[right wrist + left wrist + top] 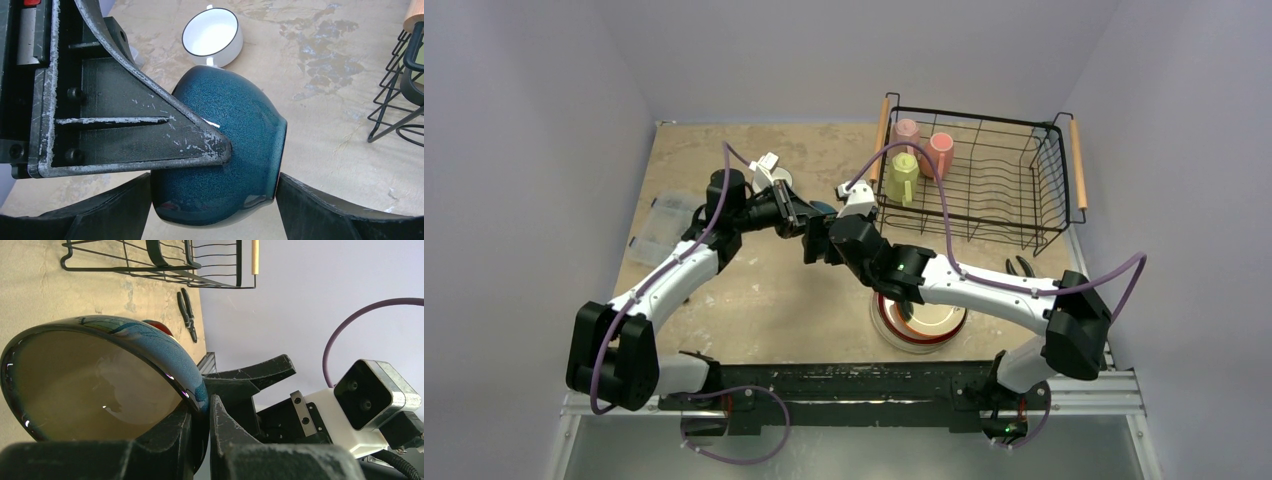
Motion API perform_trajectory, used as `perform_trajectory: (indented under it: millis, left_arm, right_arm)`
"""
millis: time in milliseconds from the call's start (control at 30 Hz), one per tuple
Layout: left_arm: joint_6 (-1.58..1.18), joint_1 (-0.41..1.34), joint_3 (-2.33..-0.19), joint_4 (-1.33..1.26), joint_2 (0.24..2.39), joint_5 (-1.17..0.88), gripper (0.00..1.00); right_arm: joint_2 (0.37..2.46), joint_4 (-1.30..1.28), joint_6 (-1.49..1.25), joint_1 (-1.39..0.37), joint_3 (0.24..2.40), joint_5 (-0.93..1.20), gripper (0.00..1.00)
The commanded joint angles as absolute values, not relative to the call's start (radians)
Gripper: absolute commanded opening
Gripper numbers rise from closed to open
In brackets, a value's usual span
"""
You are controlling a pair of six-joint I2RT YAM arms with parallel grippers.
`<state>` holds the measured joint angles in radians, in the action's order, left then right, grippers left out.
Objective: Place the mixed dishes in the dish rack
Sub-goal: Turn the bowl upside down on the dish rack.
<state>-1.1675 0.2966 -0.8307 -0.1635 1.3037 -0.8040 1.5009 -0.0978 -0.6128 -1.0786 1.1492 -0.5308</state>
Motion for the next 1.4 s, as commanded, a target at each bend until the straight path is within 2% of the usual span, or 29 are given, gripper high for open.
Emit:
perform_trajectory:
  millis: [0, 67, 300, 400, 467, 500, 567, 1100, 1267, 1367]
  left_arm:
    - [-1.186, 0.29, -0.879, -0.265, 1.294, -0.842, 0.0]
    - [-1.186, 0.29, -0.879, -0.265, 1.295, -0.842, 0.0]
    - [-1.176, 0.29, -0.883, -0.258, 1.301, -0.843, 0.0]
    - [-1.165, 0.291, -0.89, -0.24, 1.306, -0.84, 0.0]
    - [-1.159, 0.291, -0.896, -0.23, 1.314, -0.846, 0.0]
    - [-1.157, 0.289, -0.899, -0.227, 1.318, -0.848, 0.0]
    - [-1.155, 0.29, -0.901, -0.225, 1.322, -0.852, 0.03]
    - [-1.066, 0.29, -0.923, -0.155, 1.318, -0.84, 0.51]
    - [-1.002, 0.29, -0.949, -0.069, 1.333, -0.819, 0.61]
    - [-0.972, 0.29, -0.964, -0.027, 1.335, -0.816, 0.63]
  right_arm:
    - [1.513, -0.069, -0.626, -1.074, 1.162, -0.552, 0.89]
    - [1.52, -0.069, -0.625, -1.074, 1.167, -0.552, 0.85]
    - [1.528, -0.056, -0.615, -1.074, 1.171, -0.543, 0.52]
    - [1.52, -0.035, -0.608, -1.074, 1.16, -0.533, 0.29]
    - [1.513, -0.019, -0.608, -1.074, 1.149, -0.529, 0.05]
    - [1.509, -0.015, -0.61, -1.074, 1.144, -0.53, 0.0]
    - [1.497, -0.005, -0.61, -1.074, 1.13, -0.528, 0.0]
    - [1.397, 0.112, -0.689, -1.033, 1.003, -0.483, 0.0]
    - [1.349, 0.142, -0.74, -1.003, 0.951, -0.457, 0.0]
    - [1.313, 0.158, -0.784, -0.968, 0.92, -0.429, 0.0]
